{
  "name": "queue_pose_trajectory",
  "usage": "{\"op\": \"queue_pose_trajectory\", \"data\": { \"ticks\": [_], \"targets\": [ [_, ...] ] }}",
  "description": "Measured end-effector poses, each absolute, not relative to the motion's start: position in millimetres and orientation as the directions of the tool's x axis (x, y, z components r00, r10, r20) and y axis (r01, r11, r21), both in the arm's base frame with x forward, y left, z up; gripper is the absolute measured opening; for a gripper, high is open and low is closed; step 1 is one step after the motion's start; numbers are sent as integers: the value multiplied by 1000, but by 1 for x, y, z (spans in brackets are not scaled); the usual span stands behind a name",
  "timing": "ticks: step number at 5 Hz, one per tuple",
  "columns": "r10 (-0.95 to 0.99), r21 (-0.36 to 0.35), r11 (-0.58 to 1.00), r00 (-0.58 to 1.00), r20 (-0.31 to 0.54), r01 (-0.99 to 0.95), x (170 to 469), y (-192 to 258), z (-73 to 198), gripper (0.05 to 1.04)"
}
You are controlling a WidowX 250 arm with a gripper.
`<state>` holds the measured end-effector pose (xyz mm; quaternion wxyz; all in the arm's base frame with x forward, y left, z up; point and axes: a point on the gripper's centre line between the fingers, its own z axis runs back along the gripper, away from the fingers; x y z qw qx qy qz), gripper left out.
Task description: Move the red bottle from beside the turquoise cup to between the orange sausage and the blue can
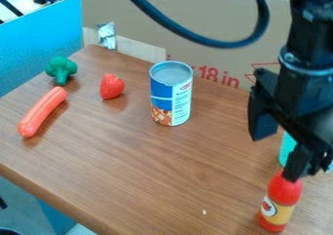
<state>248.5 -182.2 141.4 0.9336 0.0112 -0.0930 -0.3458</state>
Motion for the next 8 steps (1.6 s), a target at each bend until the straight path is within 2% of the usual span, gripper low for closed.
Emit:
{"op": "queue_pose_trajectory", "data": {
  "ticks": [2, 3, 4, 6, 7, 8],
  "targets": [
    [-662, 79, 748, 736, 140, 659, 259, -190, 122, 1001],
    [-653, 53, 756, 746, 130, 652, 266, -192, 111, 999],
    [-638, 49, 769, 761, 117, 637, 271, -193, 104, 956],
    [-608, 31, 791, 781, 143, 611, 272, -198, 106, 402],
    [-599, 28, 797, 785, 159, 603, 267, -194, 113, 362],
    [-557, 32, 826, 805, 202, 563, 258, -175, 136, 362]
  ]
}}
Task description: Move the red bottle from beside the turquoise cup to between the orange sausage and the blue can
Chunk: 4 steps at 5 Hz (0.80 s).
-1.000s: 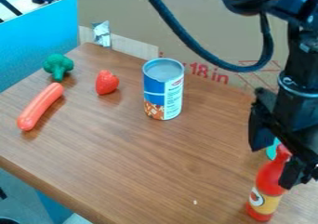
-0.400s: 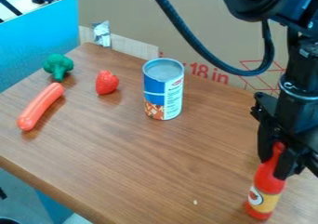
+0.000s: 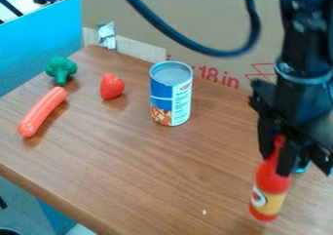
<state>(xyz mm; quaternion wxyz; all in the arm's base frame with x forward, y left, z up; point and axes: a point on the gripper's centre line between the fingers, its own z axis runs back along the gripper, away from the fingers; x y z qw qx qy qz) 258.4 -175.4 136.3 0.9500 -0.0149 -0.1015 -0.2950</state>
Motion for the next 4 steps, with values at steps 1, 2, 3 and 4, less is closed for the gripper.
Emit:
{"op": "queue_pose_trajectory", "data": {
  "ticks": [1, 2, 3, 4],
  "targets": [
    [-478, 31, 874, 847, 232, 485, 249, -141, 153, 362],
    [-389, 69, 921, 903, 183, 383, 234, -95, 153, 362],
    [-311, 99, 950, 936, 164, 298, 230, -53, 150, 362],
    [-239, 77, 971, 947, 214, 228, 240, -22, 142, 362]
  ]
}}
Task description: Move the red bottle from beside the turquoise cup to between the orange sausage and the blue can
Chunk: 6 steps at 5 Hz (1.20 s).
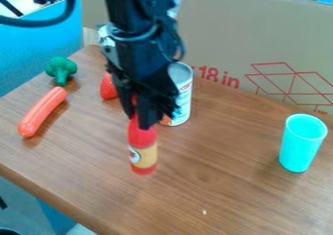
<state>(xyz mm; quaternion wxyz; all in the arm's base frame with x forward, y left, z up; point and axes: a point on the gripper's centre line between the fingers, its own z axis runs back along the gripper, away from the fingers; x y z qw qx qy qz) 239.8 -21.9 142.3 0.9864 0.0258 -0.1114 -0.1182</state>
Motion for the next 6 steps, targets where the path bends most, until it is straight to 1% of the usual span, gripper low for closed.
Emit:
{"op": "queue_pose_trajectory", "data": {
  "ticks": [1, 2, 3, 4, 5, 6],
  "targets": [
    [-199, 77, 979, 963, 184, 187, 249, -2, 133, 362],
    [-159, 49, 987, 973, 167, 153, 263, 17, 124, 362],
    [-111, 40, 994, 983, 144, 106, 268, 36, 115, 362],
    [-101, 49, 994, 987, 122, 96, 271, 47, 110, 362],
    [-78, 45, 996, 989, 126, 73, 270, 54, 109, 362],
    [-67, 18, 998, 989, 135, 65, 266, 56, 103, 409]
  ]
}}
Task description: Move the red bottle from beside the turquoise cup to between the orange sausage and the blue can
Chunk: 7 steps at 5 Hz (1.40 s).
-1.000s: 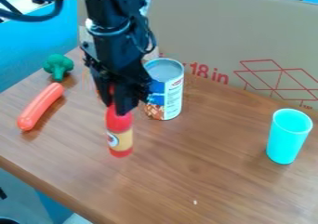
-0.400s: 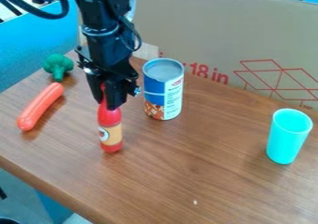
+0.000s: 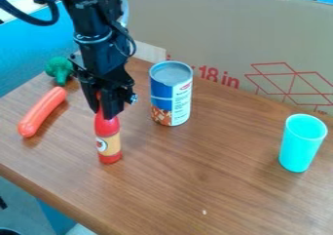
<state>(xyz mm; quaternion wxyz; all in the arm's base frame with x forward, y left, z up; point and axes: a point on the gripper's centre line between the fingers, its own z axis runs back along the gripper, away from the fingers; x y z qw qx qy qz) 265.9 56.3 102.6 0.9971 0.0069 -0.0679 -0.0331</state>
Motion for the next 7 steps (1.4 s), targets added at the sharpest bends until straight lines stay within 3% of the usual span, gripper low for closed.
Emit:
{"op": "queue_pose_trajectory", "data": {
  "ticks": [2, 3, 4, 5, 7],
  "targets": [
    [-37, -74, 995, 961, 273, 59, 254, 52, 120, 989],
    [-49, -70, 995, 959, 278, 71, 250, 45, 131, 1010],
    [-177, -4, 983, 944, 279, 185, 269, 12, 161, 1005],
    [-378, 31, 924, 899, 221, 381, 290, -40, 172, 1001],
    [-612, 38, 788, 775, 157, 614, 297, -141, 150, 1001]
  ]
}}
